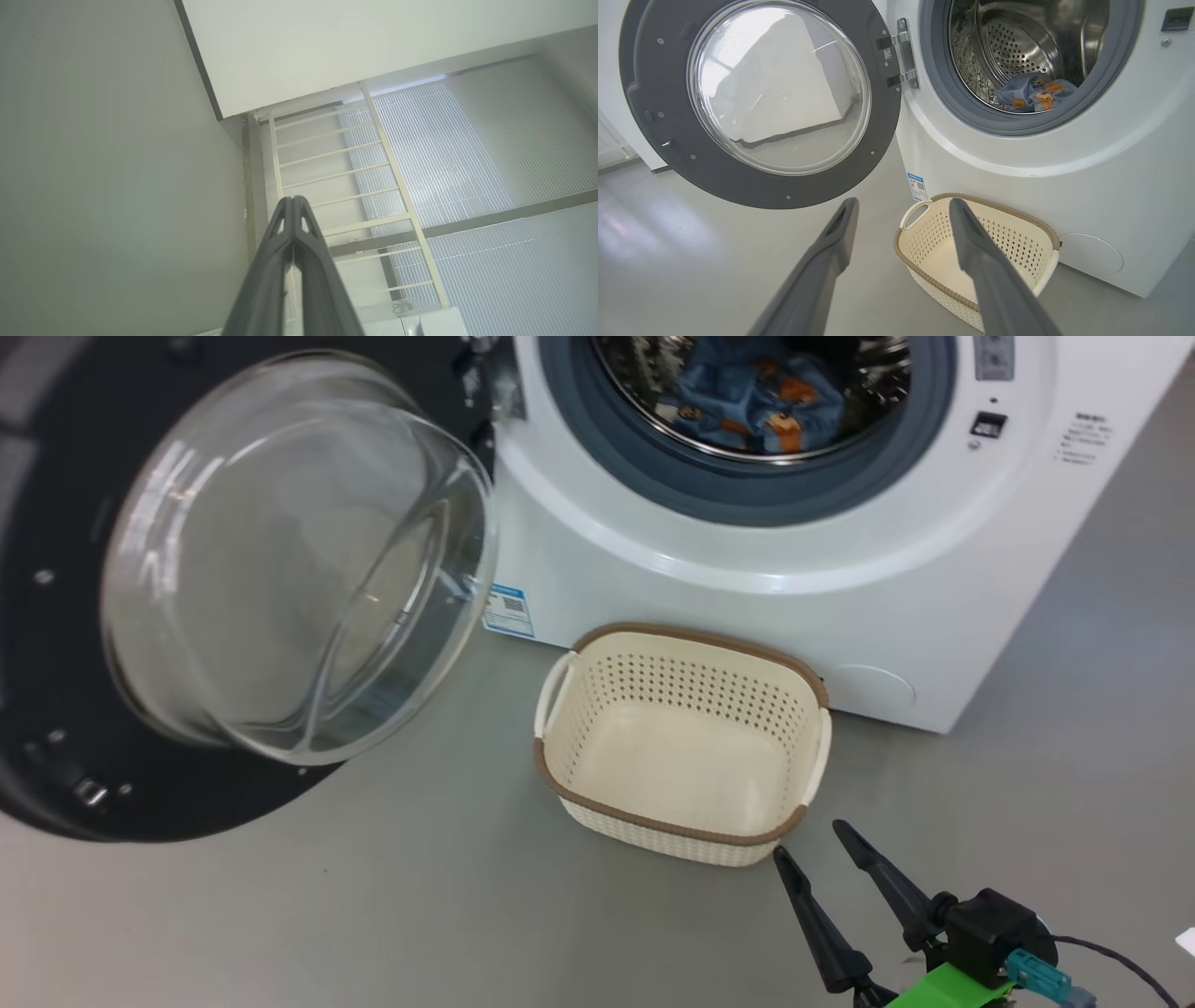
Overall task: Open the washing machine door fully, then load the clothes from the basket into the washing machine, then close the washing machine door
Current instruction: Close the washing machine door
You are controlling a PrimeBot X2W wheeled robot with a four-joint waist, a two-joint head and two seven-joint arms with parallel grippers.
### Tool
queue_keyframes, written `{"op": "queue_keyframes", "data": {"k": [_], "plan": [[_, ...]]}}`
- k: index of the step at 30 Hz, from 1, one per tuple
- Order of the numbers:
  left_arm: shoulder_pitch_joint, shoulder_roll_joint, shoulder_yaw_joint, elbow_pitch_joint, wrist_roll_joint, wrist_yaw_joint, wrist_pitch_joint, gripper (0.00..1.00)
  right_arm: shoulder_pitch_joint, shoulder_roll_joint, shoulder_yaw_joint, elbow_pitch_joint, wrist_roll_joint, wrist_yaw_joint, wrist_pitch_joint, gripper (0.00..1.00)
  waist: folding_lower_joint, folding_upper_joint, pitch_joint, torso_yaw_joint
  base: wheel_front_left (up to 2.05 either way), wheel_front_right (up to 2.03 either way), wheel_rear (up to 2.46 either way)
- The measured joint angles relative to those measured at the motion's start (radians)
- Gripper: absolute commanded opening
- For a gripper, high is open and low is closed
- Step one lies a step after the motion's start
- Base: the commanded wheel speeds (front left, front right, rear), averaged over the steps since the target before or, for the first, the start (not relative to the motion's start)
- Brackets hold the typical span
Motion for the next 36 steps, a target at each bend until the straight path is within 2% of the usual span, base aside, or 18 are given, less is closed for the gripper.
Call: {"op": "queue_keyframes", "data": {"k": [6,16,26,36], "plan": [[-0.054,0.043,0.013,0.118,-0.009,-0.026,0.014,0.0,-0.017,-0.013,-0.001,-0.001,0.0,0.0,0.0,1.0,0.0,0.0,0.045,-0.065,0.0,0.0,0.0],[-0.112,0.08,-0.006,0.249,-0.033,-0.079,0.137,0.0,-0.017,-0.026,0.003,-0.001,0.0,0.0,0.0,1.0,0.0,0.0,0.086,-0.135,0.0,0.0,0.0],[-0.126,0.098,-0.044,0.32,-0.086,-0.128,0.319,0.0,-0.017,-0.028,0.0,0.0,0.0,0.0,0.0,1.0,0.0,0.0,0.073,-0.117,0.0,0.0,0.0],[-0.097,0.069,-0.082,0.253,-0.137,-0.165,0.495,0.0,-0.016,-0.029,0.0,0.003,0.0,0.0,0.0,1.0,-0.0001,0.0,0.054,-0.088,0.0,0.0,0.0]]}}
